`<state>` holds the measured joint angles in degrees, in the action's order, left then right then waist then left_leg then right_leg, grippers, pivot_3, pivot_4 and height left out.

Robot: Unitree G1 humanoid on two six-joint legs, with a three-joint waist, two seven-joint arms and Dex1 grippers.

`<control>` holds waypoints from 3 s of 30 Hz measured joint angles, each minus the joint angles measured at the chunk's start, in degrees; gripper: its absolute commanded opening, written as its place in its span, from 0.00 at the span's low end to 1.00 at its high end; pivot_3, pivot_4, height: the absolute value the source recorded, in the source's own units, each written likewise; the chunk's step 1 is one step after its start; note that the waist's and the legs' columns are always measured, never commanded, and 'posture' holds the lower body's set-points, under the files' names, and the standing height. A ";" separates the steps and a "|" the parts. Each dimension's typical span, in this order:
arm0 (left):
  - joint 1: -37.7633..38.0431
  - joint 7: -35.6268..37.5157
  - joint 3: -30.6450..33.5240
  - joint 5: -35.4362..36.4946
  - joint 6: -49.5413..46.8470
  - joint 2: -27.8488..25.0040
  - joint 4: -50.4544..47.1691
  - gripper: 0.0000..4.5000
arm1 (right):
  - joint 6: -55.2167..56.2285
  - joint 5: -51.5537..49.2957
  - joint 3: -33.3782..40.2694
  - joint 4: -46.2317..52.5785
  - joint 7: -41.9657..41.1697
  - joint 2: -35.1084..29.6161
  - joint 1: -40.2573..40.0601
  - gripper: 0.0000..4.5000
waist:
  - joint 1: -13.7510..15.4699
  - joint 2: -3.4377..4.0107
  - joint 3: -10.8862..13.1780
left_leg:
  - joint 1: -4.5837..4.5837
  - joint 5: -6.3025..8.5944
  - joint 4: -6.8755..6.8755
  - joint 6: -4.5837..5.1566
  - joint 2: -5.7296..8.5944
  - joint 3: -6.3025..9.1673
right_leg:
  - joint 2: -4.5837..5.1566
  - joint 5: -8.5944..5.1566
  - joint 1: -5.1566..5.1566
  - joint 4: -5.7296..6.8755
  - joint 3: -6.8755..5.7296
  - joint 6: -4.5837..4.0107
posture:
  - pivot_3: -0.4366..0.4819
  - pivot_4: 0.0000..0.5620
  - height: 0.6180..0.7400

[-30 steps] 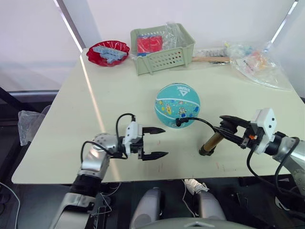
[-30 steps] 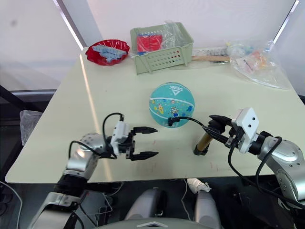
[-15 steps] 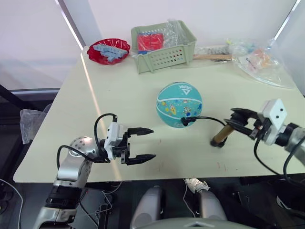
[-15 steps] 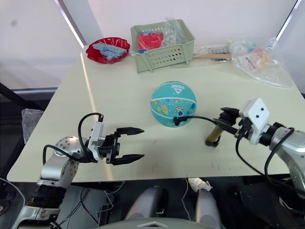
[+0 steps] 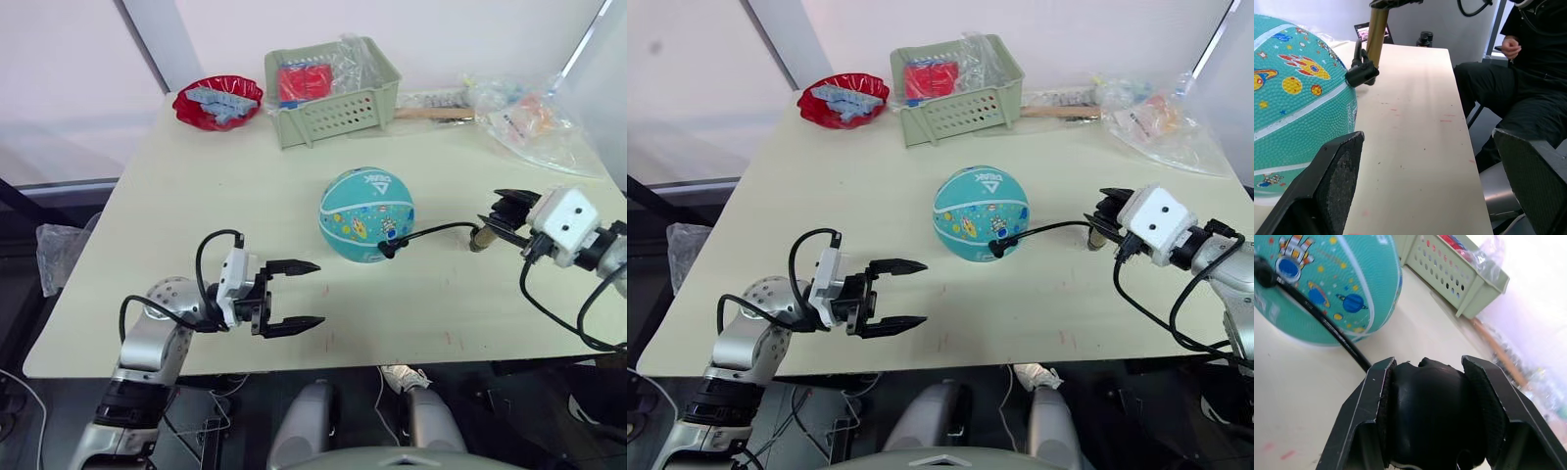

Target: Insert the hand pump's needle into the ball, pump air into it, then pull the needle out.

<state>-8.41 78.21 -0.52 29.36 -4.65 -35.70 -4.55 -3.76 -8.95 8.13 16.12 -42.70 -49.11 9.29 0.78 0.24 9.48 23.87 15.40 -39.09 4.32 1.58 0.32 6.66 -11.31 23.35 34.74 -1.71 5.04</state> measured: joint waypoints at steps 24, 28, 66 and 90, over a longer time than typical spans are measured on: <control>-2.27 -0.81 -0.08 0.01 0.10 0.11 -0.13 0.99 | 33.54 13.74 -24.51 -14.89 -16.47 3.04 13.05 0.36 | -0.71 -0.13 0.12 | -0.13 -0.38 -0.02 -0.62 -0.30 0.14 | -0.50 0.07 -0.01 0.17 0.13 -0.13 | 0.48 0.27 0.97; -2.04 -1.10 -0.02 0.00 0.11 0.09 -0.22 1.00 | 32.77 13.25 -26.31 -16.43 -18.35 5.12 14.13 0.63 | -0.71 -0.14 0.12 | -0.13 -0.39 -0.02 -0.64 -0.33 0.16 | -0.53 0.07 -0.01 0.18 0.13 -0.17 | 0.48 0.27 0.97; -22.02 -12.65 -0.35 -5.14 0.02 10.30 15.28 1.00 | 20.23 -16.34 -3.34 10.43 -0.75 14.76 -25.28 0.97 | 0.22 -0.16 0.15 | -0.18 -0.40 -0.18 -0.60 -0.35 0.15 | -0.67 0.30 0.00 0.52 0.20 -0.21 | 0.48 0.27 0.97; -41.07 -18.54 -2.50 -16.55 9.99 20.91 40.91 1.00 | 15.14 -22.36 2.26 14.56 -2.96 16.27 -33.66 0.97 | 0.25 -0.45 0.23 | -0.16 -0.39 -0.28 -0.57 -0.25 0.11 | -0.69 0.29 0.09 0.77 0.26 -0.21 | 0.48 0.27 0.97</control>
<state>-49.48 59.68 -3.02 12.81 5.34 -14.79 36.36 11.38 -31.32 10.39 30.67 -45.67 -32.83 -24.37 1.03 -0.21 9.71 23.70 15.01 -39.37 3.75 1.33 0.43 5.97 -11.03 23.44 35.51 -1.46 4.83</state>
